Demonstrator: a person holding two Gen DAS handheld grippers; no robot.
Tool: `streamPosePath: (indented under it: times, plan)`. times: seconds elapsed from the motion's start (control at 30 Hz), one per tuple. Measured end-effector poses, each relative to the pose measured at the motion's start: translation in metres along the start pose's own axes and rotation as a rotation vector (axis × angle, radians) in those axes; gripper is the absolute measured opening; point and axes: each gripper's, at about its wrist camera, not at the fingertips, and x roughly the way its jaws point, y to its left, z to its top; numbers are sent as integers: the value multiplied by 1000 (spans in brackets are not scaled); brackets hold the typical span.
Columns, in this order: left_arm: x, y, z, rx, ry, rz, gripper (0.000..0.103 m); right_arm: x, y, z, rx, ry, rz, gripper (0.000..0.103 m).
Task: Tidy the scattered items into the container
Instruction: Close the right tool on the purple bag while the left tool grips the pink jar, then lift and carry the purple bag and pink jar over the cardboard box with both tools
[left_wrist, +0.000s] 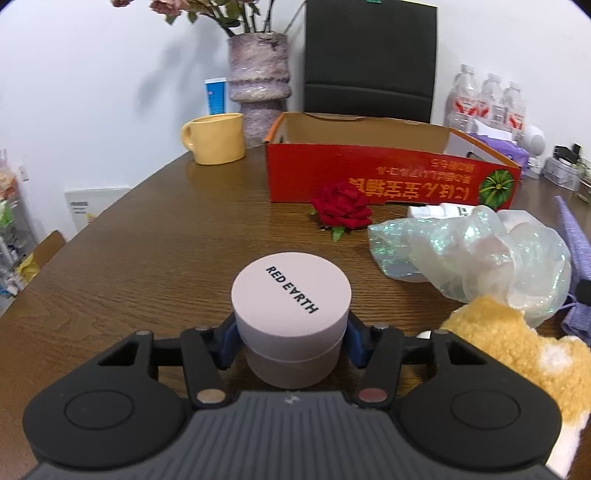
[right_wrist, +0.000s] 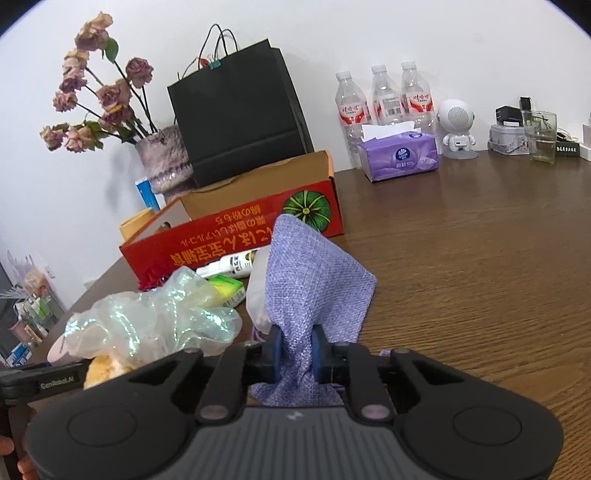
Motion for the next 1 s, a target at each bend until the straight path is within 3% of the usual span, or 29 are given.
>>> streamPosePath:
  times: [0.2, 1.0]
  plan:
    - [-3, -5, -1, 7, -2, 34, 55, -7, 3, 0, -19, -32, 15, 14]
    - [-42, -6, 17, -13, -29, -37, 55, -35, 4, 7, -27, -120, -15, 10]
